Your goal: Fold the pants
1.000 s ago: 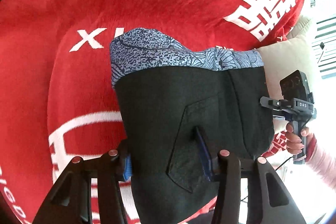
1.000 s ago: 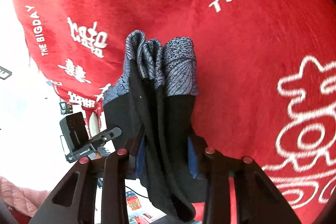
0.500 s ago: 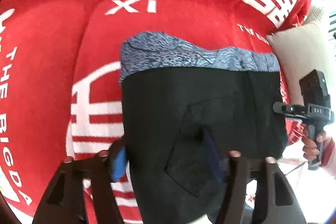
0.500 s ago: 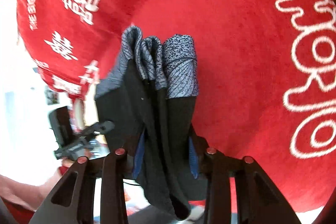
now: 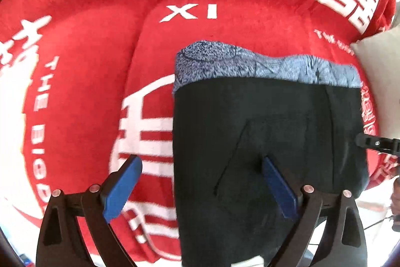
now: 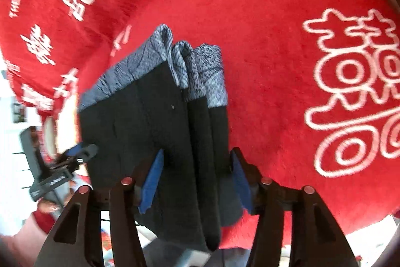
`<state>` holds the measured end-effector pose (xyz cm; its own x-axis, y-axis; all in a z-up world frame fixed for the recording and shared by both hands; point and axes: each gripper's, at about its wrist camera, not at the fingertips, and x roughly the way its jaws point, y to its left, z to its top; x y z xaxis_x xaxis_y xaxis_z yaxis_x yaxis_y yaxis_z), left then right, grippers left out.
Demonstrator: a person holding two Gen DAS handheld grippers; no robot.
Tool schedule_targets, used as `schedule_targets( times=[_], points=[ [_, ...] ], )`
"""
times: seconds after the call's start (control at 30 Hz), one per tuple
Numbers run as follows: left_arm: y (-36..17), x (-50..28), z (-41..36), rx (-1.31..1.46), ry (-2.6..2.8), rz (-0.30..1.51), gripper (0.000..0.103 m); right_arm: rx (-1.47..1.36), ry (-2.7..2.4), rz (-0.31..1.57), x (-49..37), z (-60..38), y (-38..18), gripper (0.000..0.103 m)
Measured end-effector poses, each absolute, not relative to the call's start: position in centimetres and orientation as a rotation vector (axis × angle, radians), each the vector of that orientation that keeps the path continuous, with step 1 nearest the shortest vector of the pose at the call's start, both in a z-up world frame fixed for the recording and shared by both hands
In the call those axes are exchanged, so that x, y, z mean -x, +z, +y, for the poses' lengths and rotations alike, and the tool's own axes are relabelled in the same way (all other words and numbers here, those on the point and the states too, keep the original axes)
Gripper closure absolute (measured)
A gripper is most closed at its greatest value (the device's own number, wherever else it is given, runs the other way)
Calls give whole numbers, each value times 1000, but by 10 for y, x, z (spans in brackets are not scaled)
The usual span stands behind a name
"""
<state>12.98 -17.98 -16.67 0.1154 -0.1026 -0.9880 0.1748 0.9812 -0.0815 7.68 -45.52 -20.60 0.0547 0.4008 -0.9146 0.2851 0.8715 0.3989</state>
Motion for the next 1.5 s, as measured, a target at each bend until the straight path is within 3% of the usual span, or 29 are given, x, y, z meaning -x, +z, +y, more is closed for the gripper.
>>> schedule_targets(
  times=[0.1, 0.17, 0.23, 0.4, 0.47, 0.93, 1.5],
  points=[
    [-153, -121, -184, -114, -168, 1438, 6, -473, 36, 1550, -73, -446, -190, 35],
    [-141, -114, -188, -134, -172, 1436, 6, -420, 0, 1561, -66, -439, -179, 22],
    [-130, -106, -192, -161, -168, 1433, 1, -396, -16, 1553, -59, -431, -168, 22],
    [-112, -90, -201, -195, -162, 1466, 1, -325, -59, 1532, -41, -410, -143, 15],
    [-103, -84, -202, -196, -155, 1471, 1, -304, -75, 1512, -35, -403, -131, 0],
    [-50, -65, -194, -195, -88, 1405, 1, -242, -152, 1491, -23, -365, -78, 0],
    [-31, -33, -206, -256, -123, 1400, 1, -175, -155, 1463, -6, -355, -47, 0]
  ],
)
